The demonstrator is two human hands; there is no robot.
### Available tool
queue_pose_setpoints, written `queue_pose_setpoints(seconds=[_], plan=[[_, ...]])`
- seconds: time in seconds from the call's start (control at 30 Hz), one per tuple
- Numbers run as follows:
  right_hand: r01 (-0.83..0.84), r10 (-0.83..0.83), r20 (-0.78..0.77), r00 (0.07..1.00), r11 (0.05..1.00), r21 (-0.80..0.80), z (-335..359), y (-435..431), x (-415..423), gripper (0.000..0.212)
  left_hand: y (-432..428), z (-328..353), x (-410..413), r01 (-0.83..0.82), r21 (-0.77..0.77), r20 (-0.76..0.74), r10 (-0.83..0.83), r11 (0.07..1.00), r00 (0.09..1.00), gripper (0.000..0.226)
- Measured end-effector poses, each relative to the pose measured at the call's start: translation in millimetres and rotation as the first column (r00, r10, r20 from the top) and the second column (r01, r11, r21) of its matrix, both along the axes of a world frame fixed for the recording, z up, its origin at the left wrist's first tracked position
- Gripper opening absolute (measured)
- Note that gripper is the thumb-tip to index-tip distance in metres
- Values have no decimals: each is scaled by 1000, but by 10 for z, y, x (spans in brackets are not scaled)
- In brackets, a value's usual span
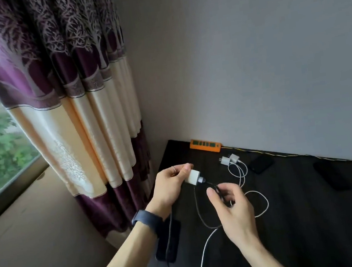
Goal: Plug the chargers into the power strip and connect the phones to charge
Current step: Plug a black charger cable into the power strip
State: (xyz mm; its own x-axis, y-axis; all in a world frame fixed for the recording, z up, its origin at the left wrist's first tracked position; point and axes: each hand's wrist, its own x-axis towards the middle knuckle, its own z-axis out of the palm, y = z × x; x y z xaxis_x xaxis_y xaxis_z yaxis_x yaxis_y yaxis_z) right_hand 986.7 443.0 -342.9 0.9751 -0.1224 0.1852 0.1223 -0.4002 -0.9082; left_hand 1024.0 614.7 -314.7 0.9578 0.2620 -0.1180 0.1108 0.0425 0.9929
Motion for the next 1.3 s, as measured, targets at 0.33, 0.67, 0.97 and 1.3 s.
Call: queue_pose_setpoints(seconds=[0.33,0.67,0.97,1.3], plan=[[34,252,-466,848,852,522,-443,148,1084,23,-257,-597,842,-28,-62,-124,20,998,992,16],[229,126,-634,763,865,447,-1587,-212,2990,23,-66,-1933,1885,237,587,-435,55,774,899,57],[-46,112,-459,882,987,152,-2005,163,4850,34,26,-3240,2459,502,777,-521,-59,381,851,60],[20,30,-509,860,996,92,-2569,499,5464,19,52,-3619,2442,368,849,-389,-23,379,921,53]])
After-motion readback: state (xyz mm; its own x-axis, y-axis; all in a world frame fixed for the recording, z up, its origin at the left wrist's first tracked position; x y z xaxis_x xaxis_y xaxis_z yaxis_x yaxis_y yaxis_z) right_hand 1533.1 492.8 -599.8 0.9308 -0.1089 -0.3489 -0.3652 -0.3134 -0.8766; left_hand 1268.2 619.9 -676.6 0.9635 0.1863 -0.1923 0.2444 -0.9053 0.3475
